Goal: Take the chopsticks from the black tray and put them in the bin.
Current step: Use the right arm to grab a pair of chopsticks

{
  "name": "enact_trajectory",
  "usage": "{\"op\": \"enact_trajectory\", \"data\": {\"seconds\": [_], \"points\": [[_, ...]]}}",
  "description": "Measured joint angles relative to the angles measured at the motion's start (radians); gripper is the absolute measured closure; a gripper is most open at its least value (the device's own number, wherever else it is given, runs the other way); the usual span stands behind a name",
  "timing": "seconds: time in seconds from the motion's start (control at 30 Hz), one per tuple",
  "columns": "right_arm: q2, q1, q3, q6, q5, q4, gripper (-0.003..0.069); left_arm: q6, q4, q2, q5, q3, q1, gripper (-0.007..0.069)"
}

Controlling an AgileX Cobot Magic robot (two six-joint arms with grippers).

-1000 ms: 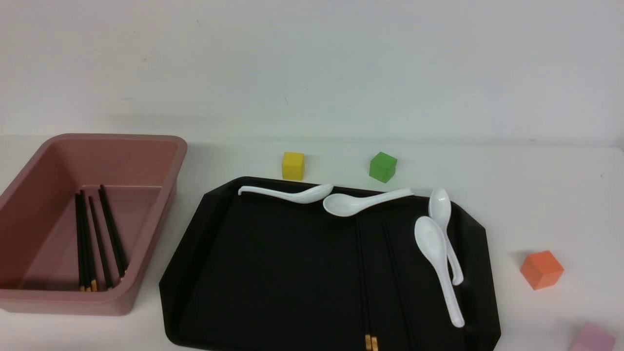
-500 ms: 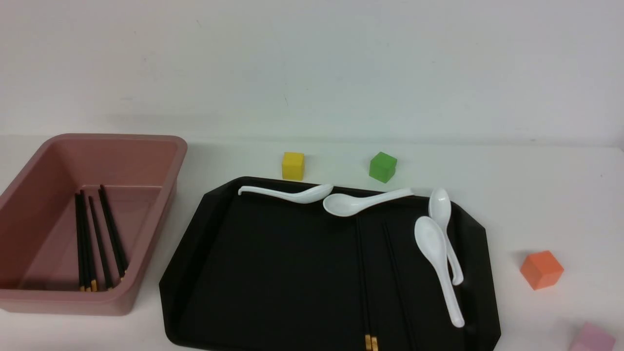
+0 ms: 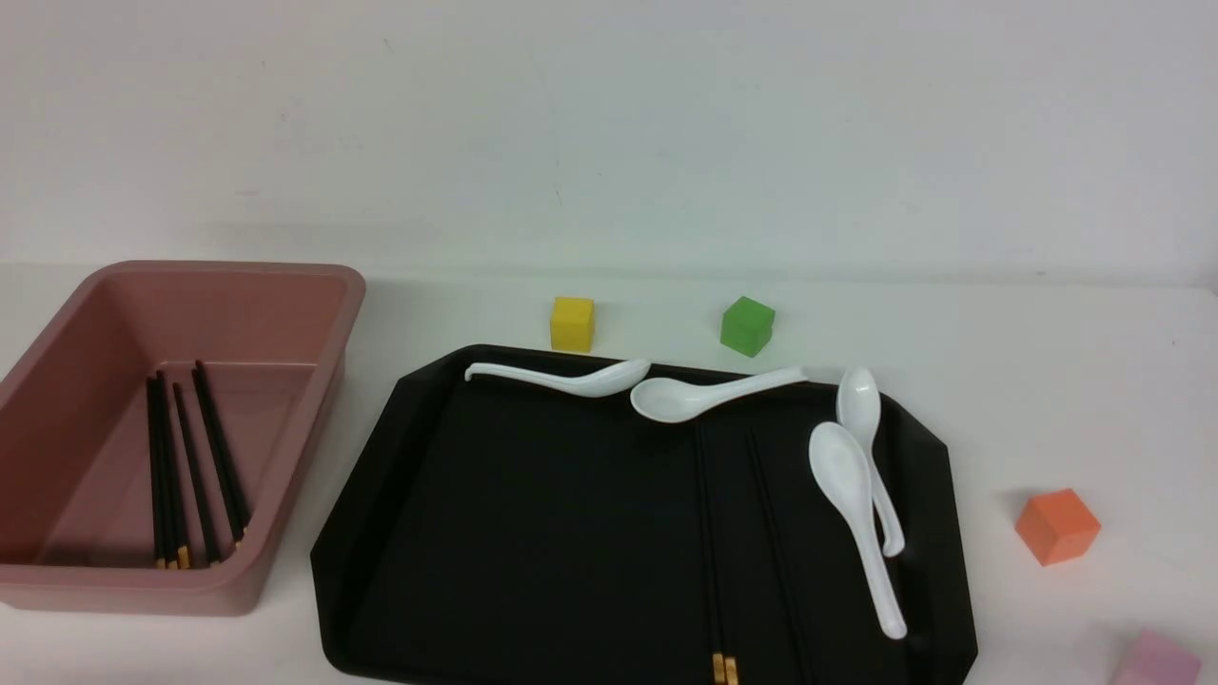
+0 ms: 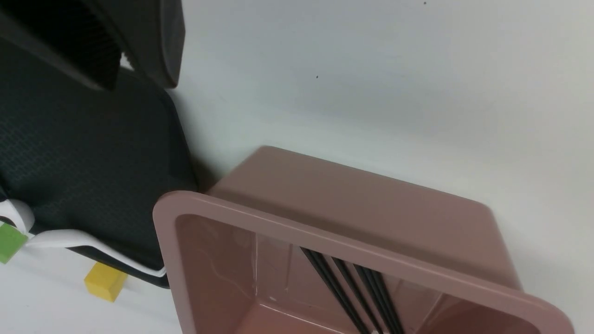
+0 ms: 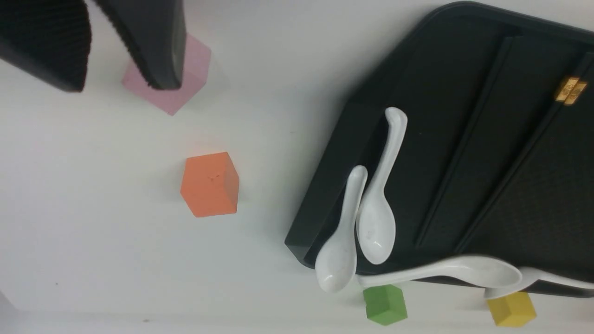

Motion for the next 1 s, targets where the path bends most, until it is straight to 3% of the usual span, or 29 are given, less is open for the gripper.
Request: {"op": "enact_trajectory", "data": {"seconds": [0.37, 0.6, 0.67, 0.77, 0.93, 1.0], "points": [[0.000, 0.000, 0.000, -0.056, 0.000, -0.115, 0.0419, 0.000, 0.000, 0.000, 0.001, 0.000, 0.000, 0.0484], [0.000, 0.000, 0.000, -0.051, -0.001, -0.117, 0.0419, 0.000, 0.000, 0.000, 0.001, 0.000, 0.000, 0.0479], [0.000, 0.000, 0.000, -0.009, -0.007, -0.053, 0.0419, 0.000, 0.000, 0.000, 0.001, 0.000, 0.000, 0.0477], [0.000, 0.000, 0.003, 0.154, -0.025, 0.164, 0.0419, 0.000, 0.000, 0.000, 0.001, 0.000, 0.000, 0.0475], [0.000, 0.000, 0.006, 0.324, -0.034, 0.432, 0.0419, 0.000, 0.000, 0.000, 0.001, 0.000, 0.000, 0.0469], [0.000, 0.000, 0.006, 0.347, -0.035, 0.481, 0.0419, 0.000, 0.000, 0.000, 0.001, 0.000, 0.000, 0.0467]]}}
